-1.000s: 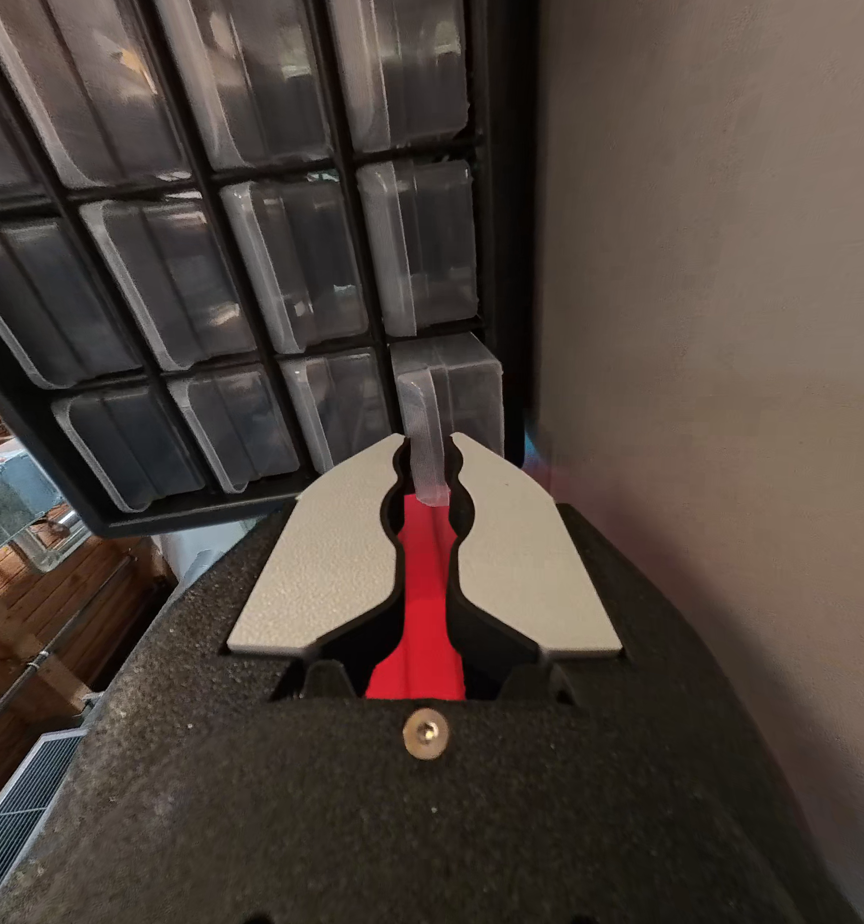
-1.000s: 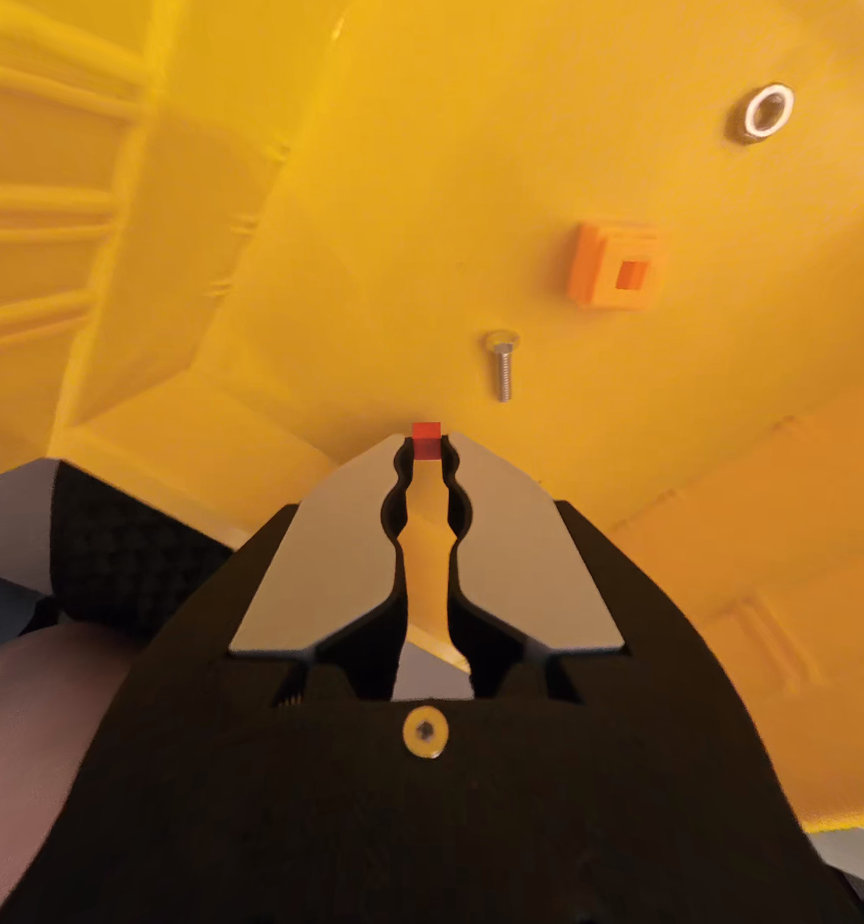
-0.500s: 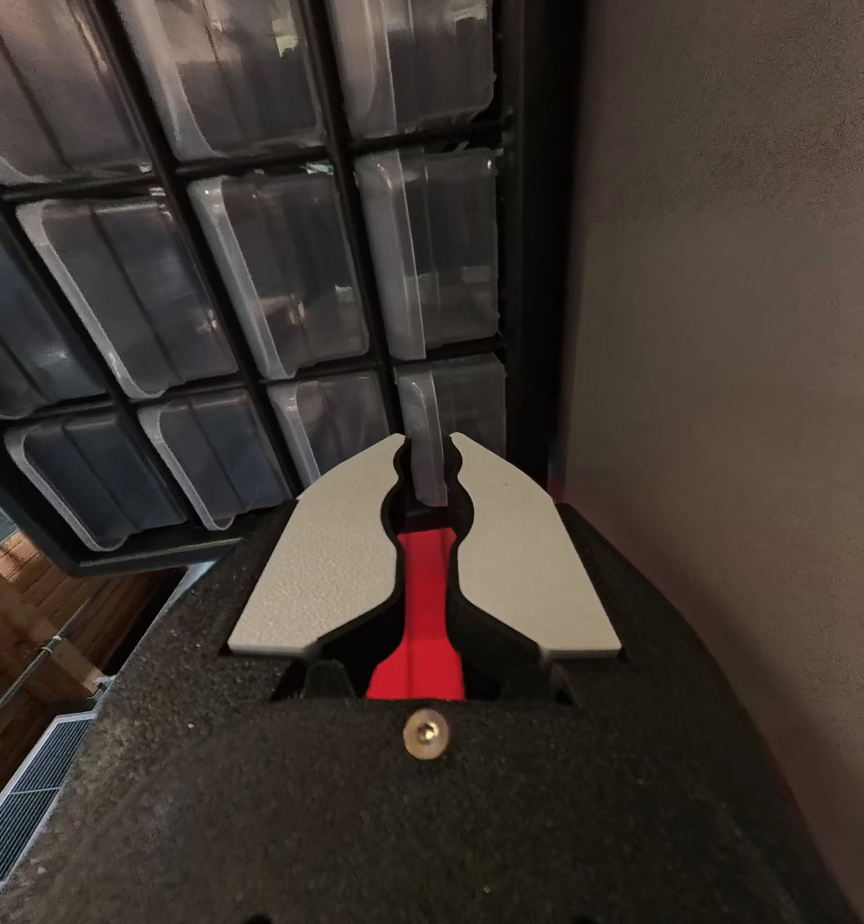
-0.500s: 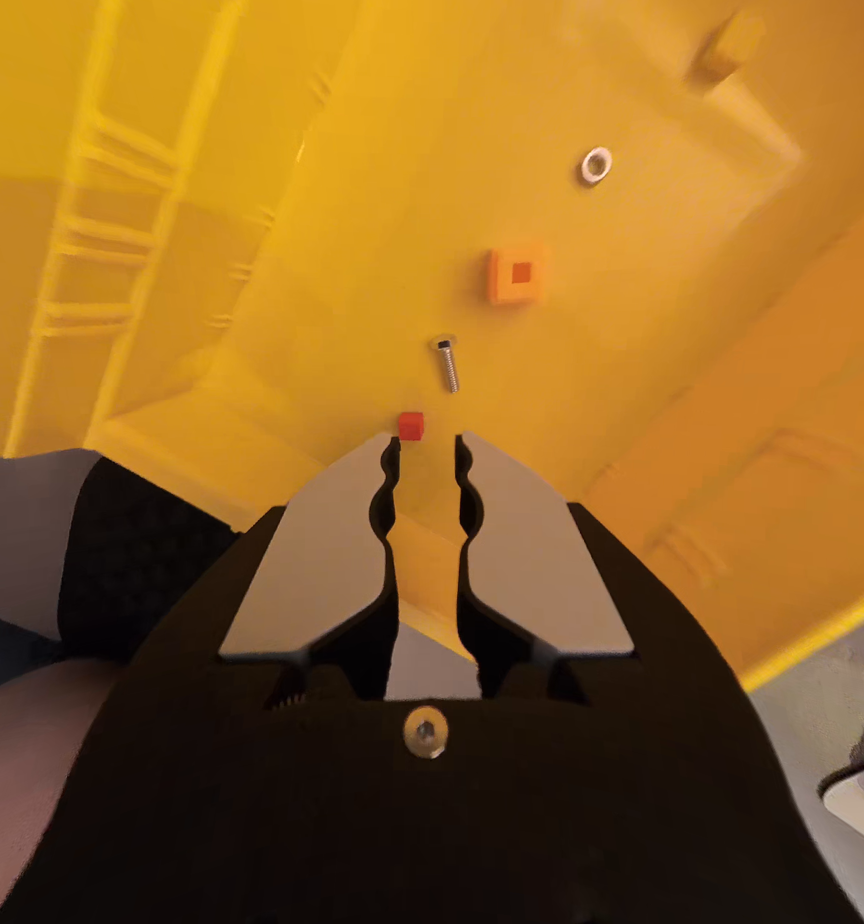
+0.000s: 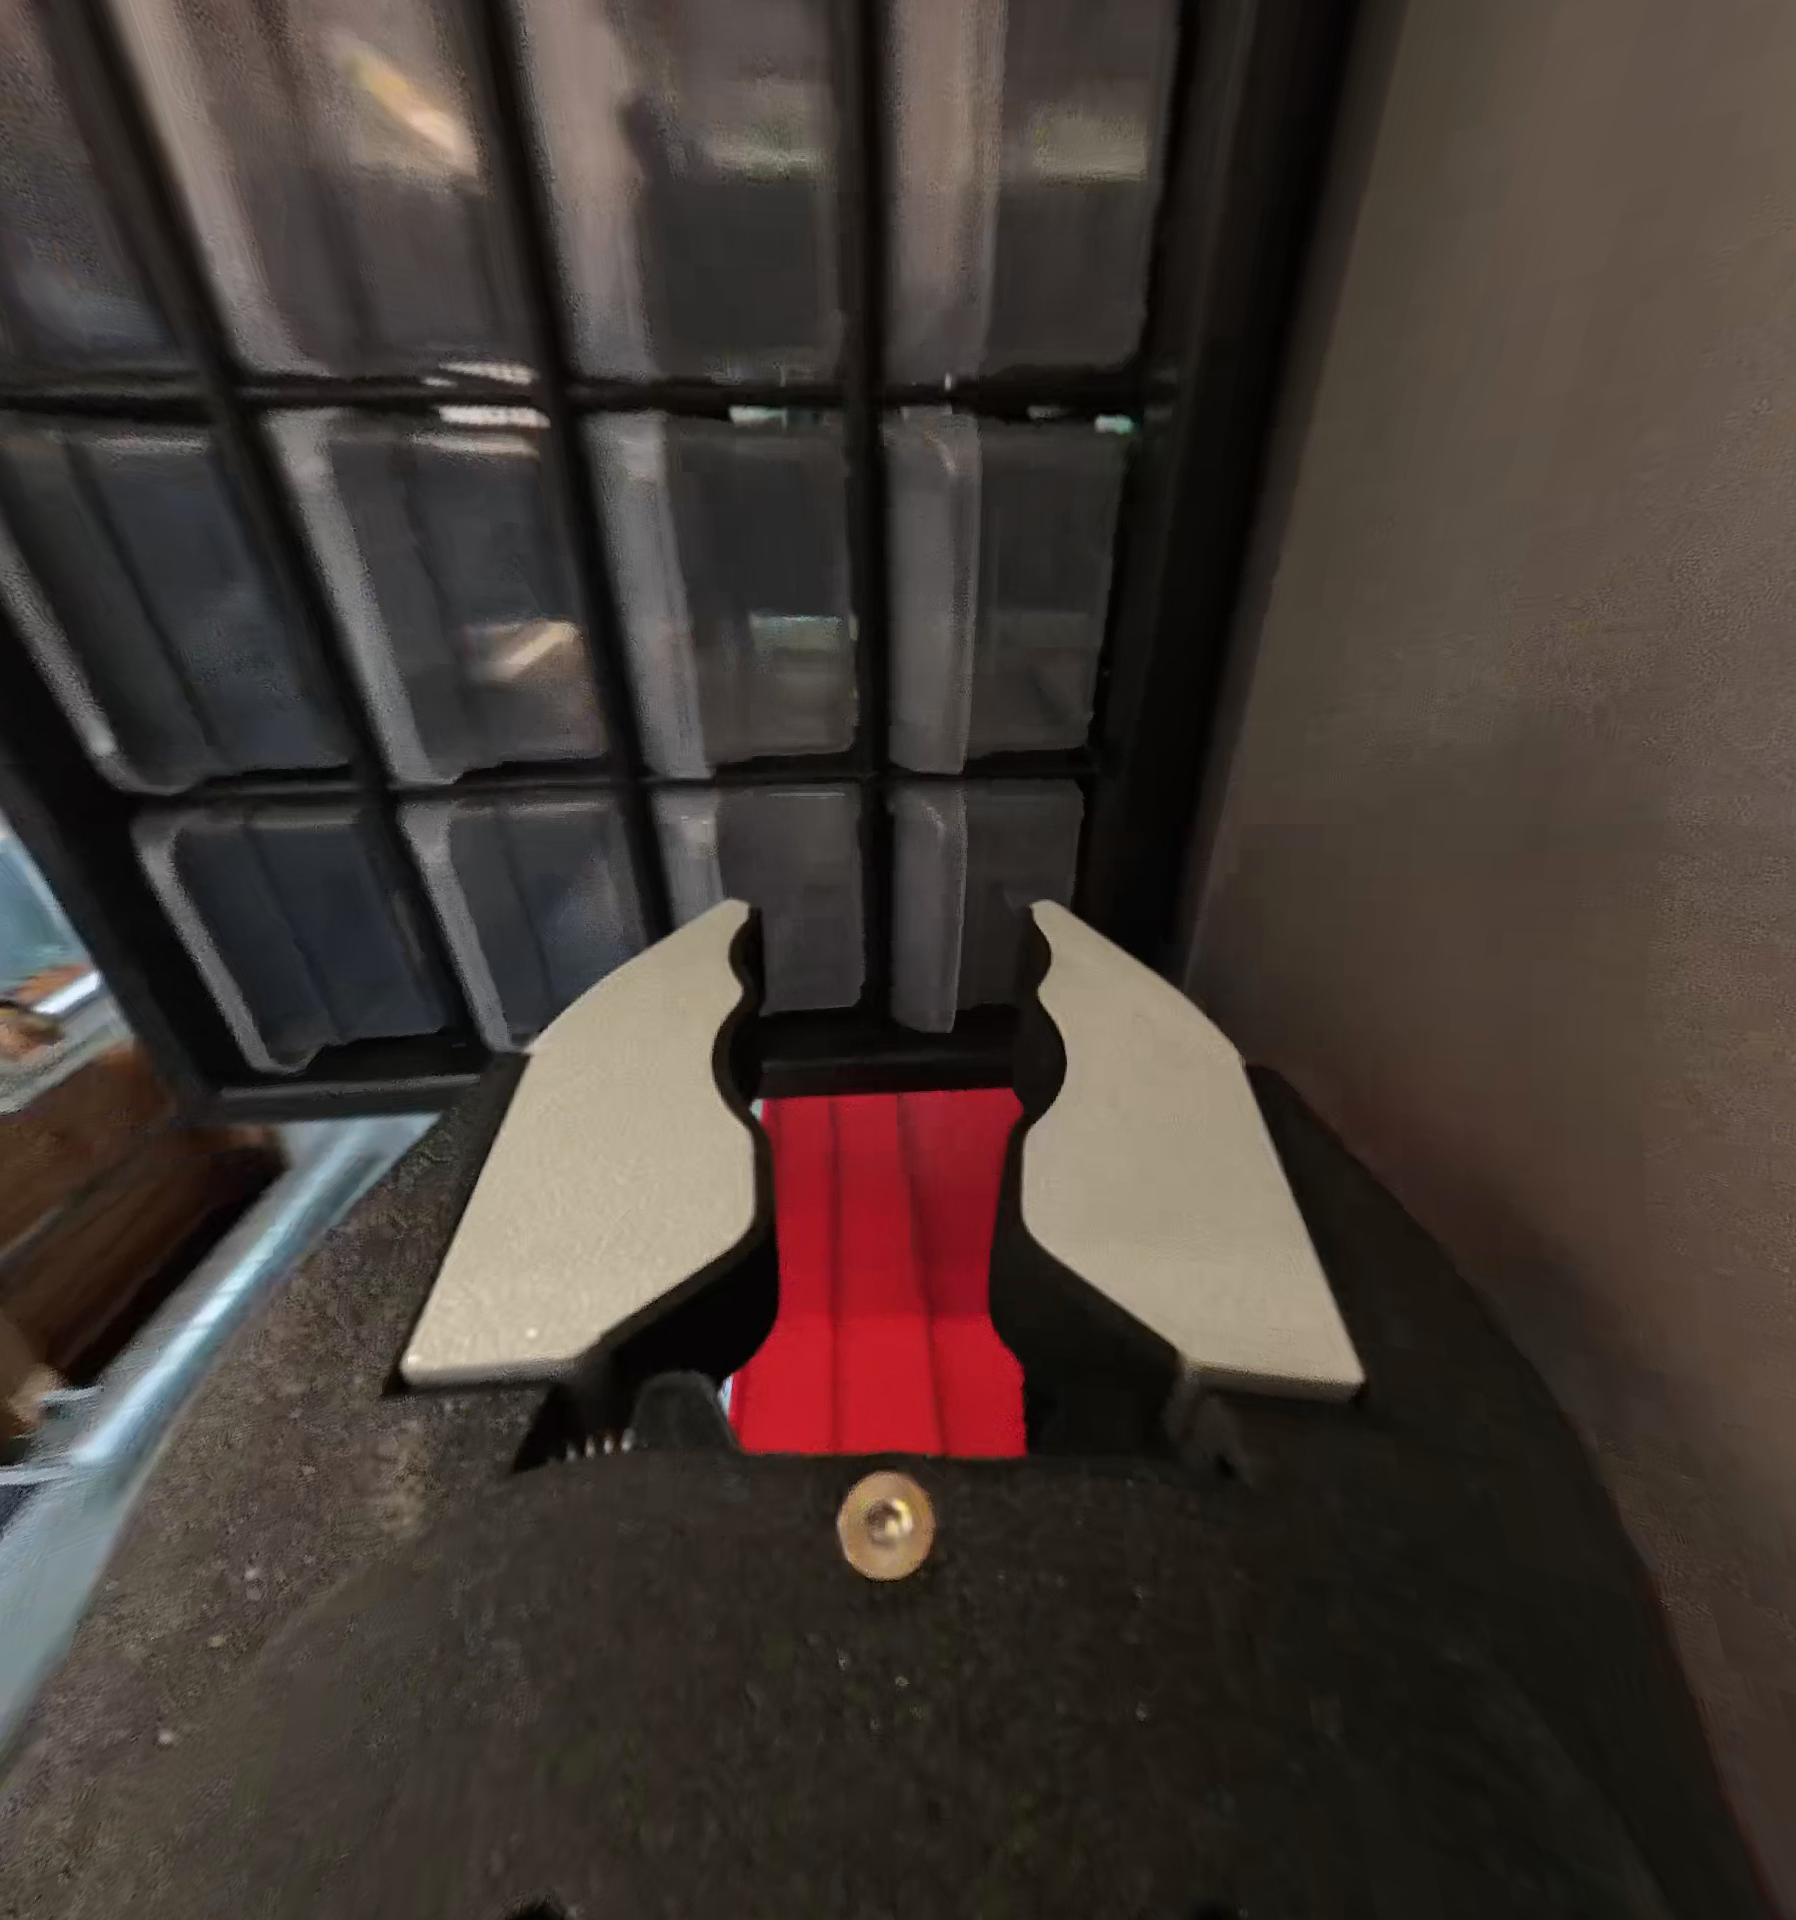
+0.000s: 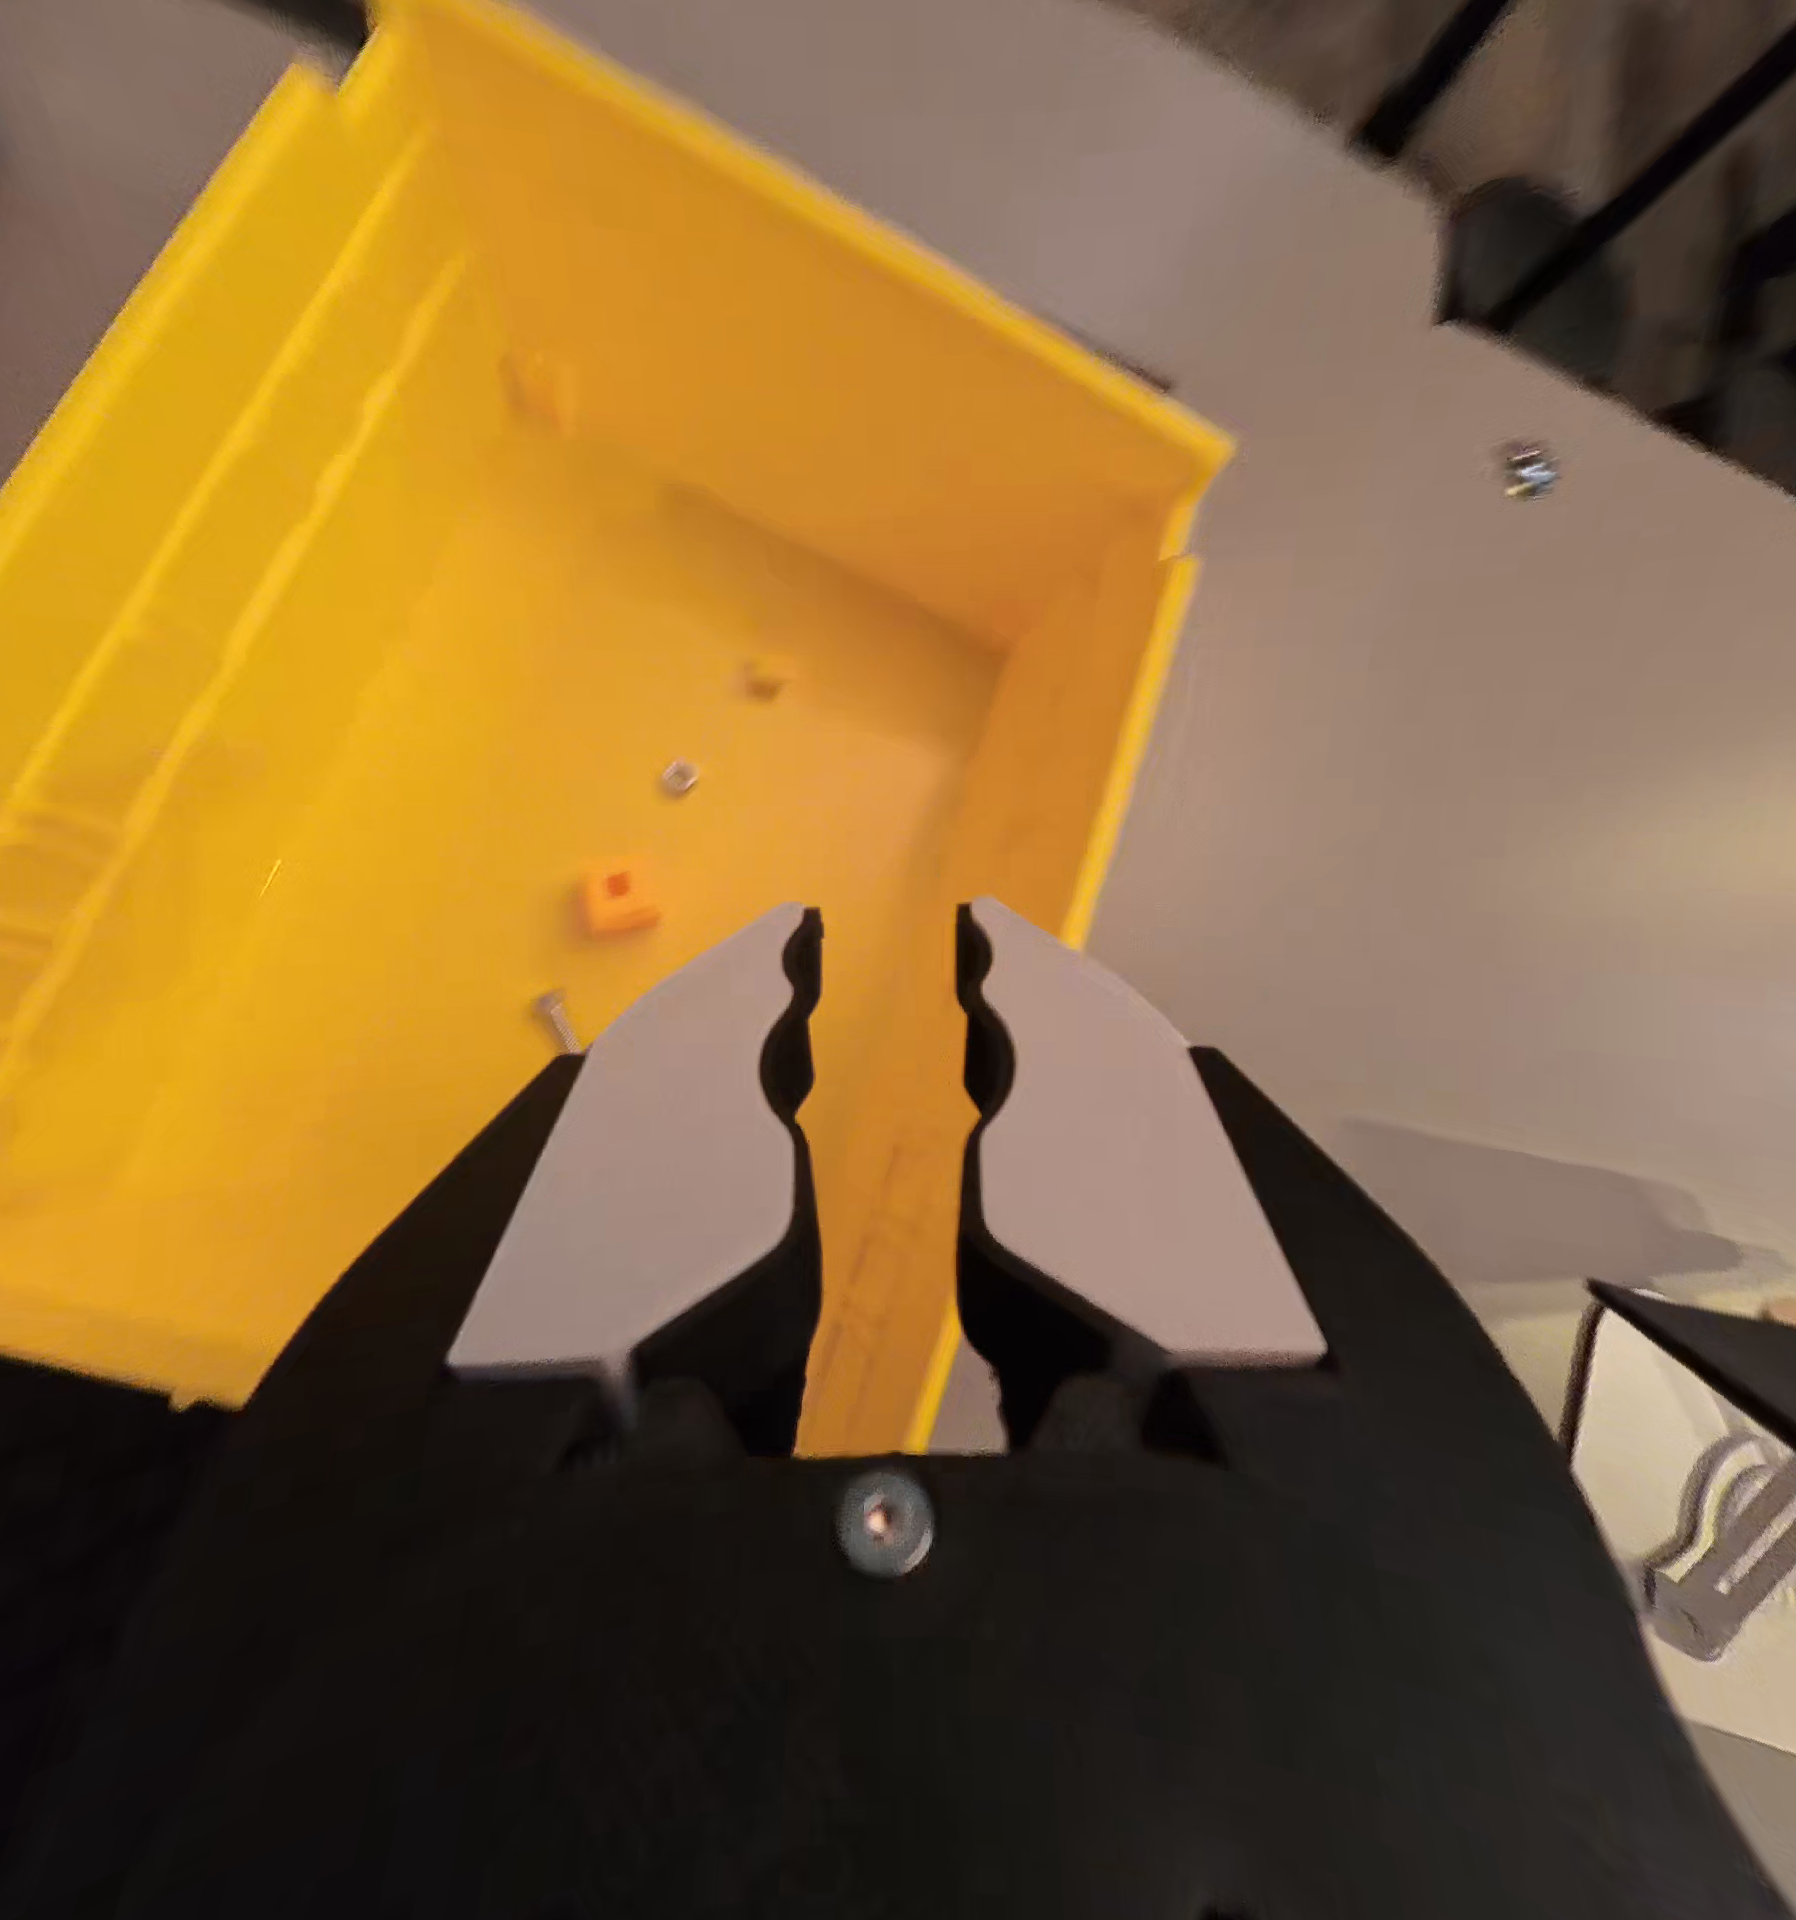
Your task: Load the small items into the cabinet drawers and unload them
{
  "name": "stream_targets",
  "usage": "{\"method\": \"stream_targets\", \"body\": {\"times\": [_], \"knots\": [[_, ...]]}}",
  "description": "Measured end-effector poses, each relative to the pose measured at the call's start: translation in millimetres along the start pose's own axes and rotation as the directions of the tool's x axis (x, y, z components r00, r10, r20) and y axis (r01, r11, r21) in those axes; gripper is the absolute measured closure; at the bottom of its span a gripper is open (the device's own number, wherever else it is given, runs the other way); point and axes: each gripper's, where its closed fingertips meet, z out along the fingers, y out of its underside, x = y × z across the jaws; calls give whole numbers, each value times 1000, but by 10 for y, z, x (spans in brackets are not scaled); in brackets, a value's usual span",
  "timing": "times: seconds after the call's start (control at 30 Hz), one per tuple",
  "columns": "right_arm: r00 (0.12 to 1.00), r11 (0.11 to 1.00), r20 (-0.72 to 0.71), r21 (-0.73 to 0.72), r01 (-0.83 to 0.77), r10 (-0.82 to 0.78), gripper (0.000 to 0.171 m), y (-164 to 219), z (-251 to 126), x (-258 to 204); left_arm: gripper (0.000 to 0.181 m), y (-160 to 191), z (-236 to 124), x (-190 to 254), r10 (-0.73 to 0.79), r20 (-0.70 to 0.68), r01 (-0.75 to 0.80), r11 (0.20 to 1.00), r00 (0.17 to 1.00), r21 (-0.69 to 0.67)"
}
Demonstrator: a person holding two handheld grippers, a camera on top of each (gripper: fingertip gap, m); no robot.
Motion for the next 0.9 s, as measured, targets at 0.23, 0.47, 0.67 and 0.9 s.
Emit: {"method": "stream_targets", "body": {"times": [0.23, 0.47, 0.67, 0.9], "knots": [[979, 977, -59, 96, -189, 195, 138, 109, 30, 442, 137, -228, -634, -668, -414, -199, 446, 881, 888, 157], [965, 953, 31, -171, -250, 259, 143, 527, 512, 252, 145, 546, -720, -1980, -811, -220, 839, 538, 542, 85], [938, 887, 40, -340, -312, 345, 166, 645, 554, 109, 131, 1773, -404, -2406, -929, 0, 923, 367, 369, -114], [913, 841, 62, -417, -344, 404, 162, 727, 566, 20, 150, 2811, -1, -1462, -988, 28, 883, 120, 149, -454]]}}
